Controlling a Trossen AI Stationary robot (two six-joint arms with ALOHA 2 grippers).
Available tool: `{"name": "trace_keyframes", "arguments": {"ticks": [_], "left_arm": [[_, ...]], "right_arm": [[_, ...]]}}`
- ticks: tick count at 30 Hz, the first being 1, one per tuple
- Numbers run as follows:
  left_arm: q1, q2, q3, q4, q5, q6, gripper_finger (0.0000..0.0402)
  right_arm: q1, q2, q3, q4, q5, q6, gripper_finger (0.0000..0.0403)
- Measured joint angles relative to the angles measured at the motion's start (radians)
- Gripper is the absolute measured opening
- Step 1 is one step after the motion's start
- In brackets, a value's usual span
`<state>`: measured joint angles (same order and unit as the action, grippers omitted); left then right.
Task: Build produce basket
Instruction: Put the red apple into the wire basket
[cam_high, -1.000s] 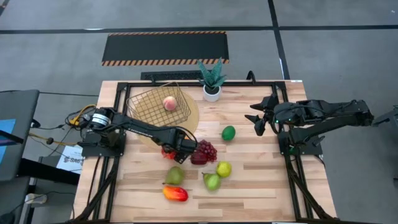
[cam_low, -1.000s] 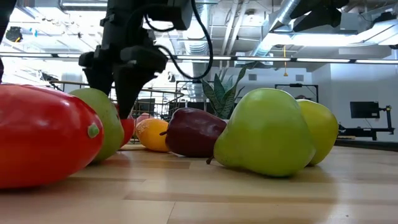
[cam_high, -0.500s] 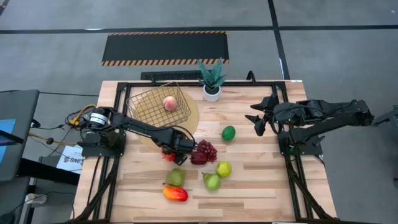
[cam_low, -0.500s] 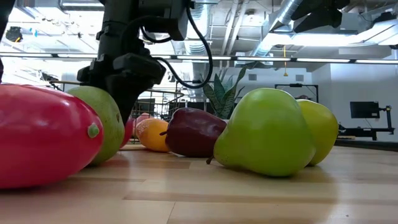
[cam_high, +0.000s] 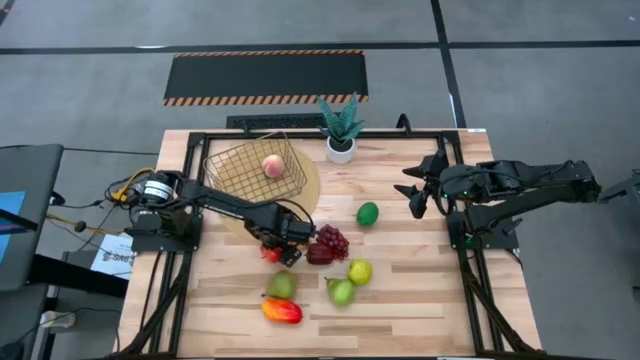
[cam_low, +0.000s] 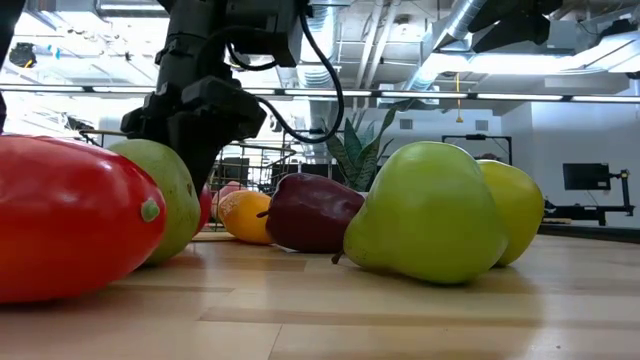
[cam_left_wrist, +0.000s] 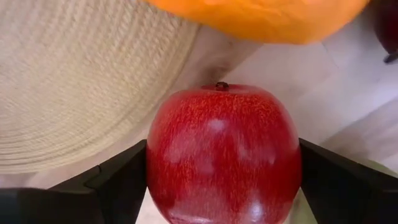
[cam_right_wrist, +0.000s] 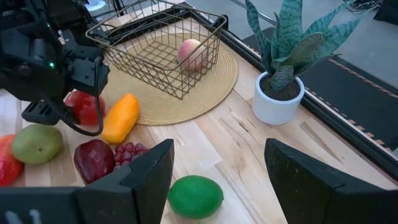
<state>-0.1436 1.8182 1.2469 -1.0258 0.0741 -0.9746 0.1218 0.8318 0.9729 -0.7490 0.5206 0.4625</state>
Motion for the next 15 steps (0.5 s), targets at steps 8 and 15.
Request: {"name": "trace_keyframes", "arguments": {"ticks": [8, 15], "left_arm": [[0.006, -0.069, 0.0, 0.014, -0.029, -0.038, 0.0333], [0.046, -0.228, 0.0, 0.102, -0.112, -0.083, 0.0332]], "right_arm": [[0.0, 0.0, 0.0, 0.0, 0.0, 0.0, 0.0273], [0.0, 0.0, 0.0, 0.0, 0.0, 0.0, 0.0273]]}}
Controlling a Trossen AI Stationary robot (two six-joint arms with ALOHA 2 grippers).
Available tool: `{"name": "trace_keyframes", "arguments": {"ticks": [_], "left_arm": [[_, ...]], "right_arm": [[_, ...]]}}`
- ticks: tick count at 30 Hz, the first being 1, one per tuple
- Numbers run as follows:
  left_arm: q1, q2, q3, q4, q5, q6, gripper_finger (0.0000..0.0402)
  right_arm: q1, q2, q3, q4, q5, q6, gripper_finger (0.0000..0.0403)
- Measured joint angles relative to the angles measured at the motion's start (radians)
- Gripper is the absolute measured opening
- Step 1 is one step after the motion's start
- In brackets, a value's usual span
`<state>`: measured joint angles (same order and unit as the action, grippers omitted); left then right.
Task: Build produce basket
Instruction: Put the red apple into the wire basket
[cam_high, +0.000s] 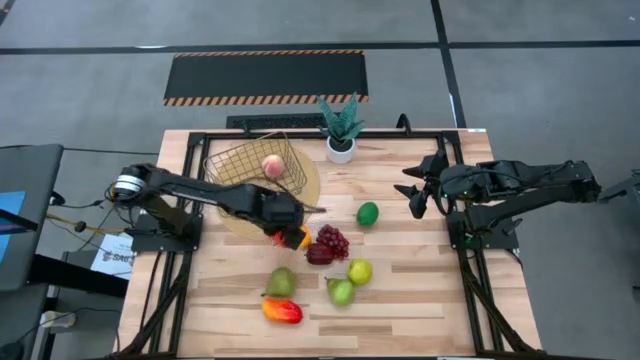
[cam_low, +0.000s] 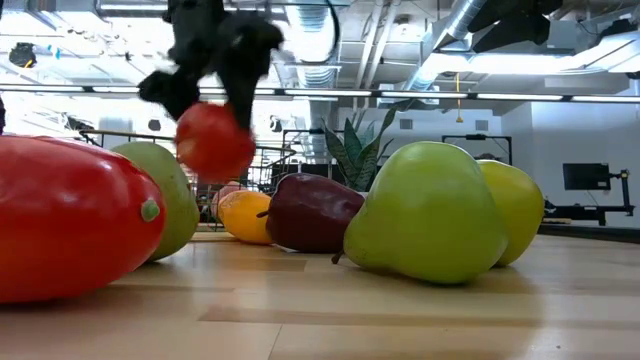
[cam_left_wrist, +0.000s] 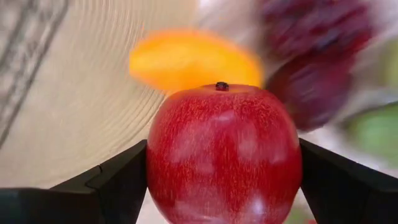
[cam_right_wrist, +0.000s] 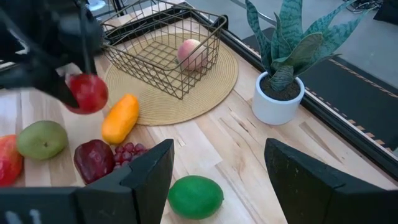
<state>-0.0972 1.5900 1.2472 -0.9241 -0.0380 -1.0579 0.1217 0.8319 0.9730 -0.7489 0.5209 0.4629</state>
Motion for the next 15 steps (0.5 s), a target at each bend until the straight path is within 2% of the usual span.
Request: {"name": "trace_keyframes", "arguments": {"ticks": [7, 15], "left_arm": [[0.039, -0.183, 0.002, 0.211, -0.043, 0.021, 0.0334], [0.063, -0.315, 0.002, 0.42, -0.051, 0.086, 0.0338]], "right_arm": [[0.0, 0.0, 0.0, 0.001, 0.001, 0.0, 0.0273], [0.0, 0.0, 0.0, 0.0, 0.003, 0.0, 0.0273]]}}
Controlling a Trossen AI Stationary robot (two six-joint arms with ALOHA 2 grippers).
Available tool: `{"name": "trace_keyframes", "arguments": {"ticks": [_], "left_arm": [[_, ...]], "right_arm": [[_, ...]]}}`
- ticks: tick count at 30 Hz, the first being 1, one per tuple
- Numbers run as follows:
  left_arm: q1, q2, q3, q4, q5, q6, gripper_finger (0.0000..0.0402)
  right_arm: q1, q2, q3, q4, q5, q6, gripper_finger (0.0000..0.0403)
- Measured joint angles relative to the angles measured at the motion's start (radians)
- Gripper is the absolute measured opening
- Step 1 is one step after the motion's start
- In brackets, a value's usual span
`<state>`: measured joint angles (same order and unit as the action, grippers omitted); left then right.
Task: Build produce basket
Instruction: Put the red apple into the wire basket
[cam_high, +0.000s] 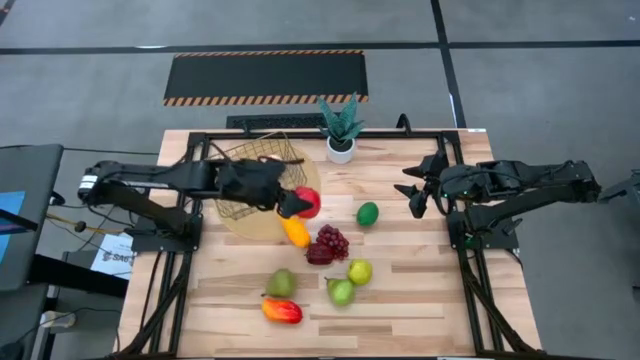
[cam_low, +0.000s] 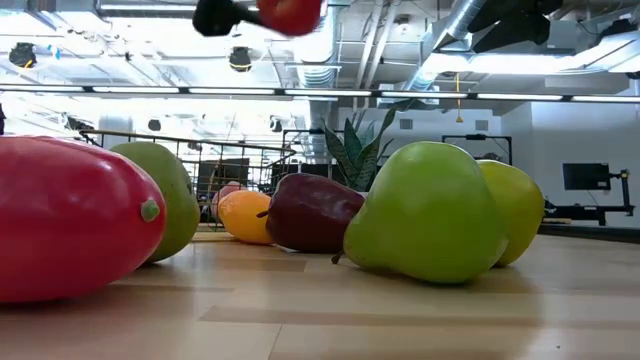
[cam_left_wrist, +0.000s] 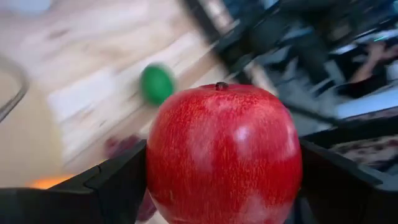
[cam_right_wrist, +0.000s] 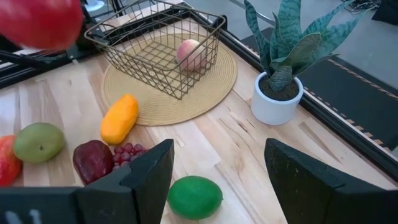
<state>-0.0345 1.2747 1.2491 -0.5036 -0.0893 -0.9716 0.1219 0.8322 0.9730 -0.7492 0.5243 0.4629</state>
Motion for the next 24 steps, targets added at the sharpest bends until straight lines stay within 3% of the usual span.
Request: {"name": "trace_keyframes", "arguments": {"ticks": [13, 24], "left_arm": [[0.0, -0.064, 0.0, 0.487, 0.081, 0.145, 0.0339], [-0.002, -0.063, 0.001, 0.862, 0.542, 0.246, 0.0339]], "right_arm": [[0.0, 0.0, 0.0, 0.0, 0.0, 0.0, 0.0273], [0.0, 0.0, 0.0, 0.0, 0.0, 0.0, 0.0273]]}}
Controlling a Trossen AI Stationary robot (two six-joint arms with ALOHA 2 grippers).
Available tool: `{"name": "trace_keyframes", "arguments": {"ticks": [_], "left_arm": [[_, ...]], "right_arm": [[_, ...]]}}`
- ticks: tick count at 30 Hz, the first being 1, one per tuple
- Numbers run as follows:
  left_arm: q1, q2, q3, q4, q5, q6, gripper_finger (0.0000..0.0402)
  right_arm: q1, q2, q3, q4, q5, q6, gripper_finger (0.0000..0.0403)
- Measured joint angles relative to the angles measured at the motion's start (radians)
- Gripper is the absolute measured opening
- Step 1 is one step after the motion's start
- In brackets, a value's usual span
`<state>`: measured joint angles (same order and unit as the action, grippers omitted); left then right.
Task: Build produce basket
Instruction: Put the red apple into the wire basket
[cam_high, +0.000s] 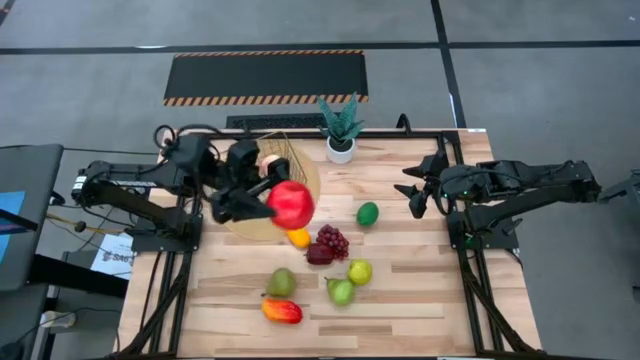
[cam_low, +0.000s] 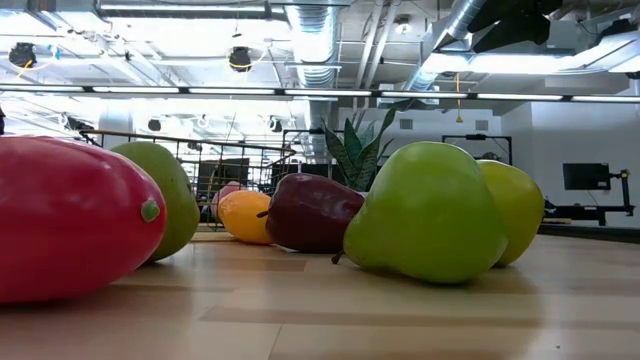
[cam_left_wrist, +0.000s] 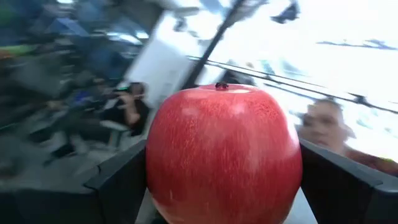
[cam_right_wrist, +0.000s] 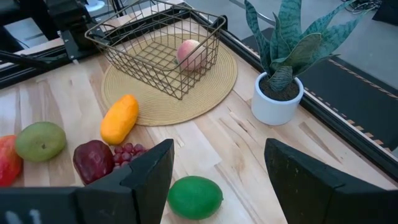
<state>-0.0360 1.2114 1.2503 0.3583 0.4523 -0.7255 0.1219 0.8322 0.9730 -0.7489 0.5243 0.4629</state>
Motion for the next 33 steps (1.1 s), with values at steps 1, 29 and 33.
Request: {"name": "trace_keyframes", "arguments": {"ticks": [1, 29, 33], "left_arm": [[0.0, 0.0, 0.0, 0.017, 0.028, 0.008, 0.0339], [-0.005, -0.007, 0.0, -0.15, 0.06, 0.211, 0.0339], [-0.005, -0.006, 0.0, -0.334, -0.046, 0.364, 0.0339]], "right_arm": [[0.0, 0.0, 0.0, 0.0, 0.0, 0.0, 0.0273], [0.0, 0.0, 0.0, 0.0, 0.0, 0.0, 0.0273], [0.0, 0.0, 0.0, 0.0, 0.0, 0.0, 0.0273]]}}
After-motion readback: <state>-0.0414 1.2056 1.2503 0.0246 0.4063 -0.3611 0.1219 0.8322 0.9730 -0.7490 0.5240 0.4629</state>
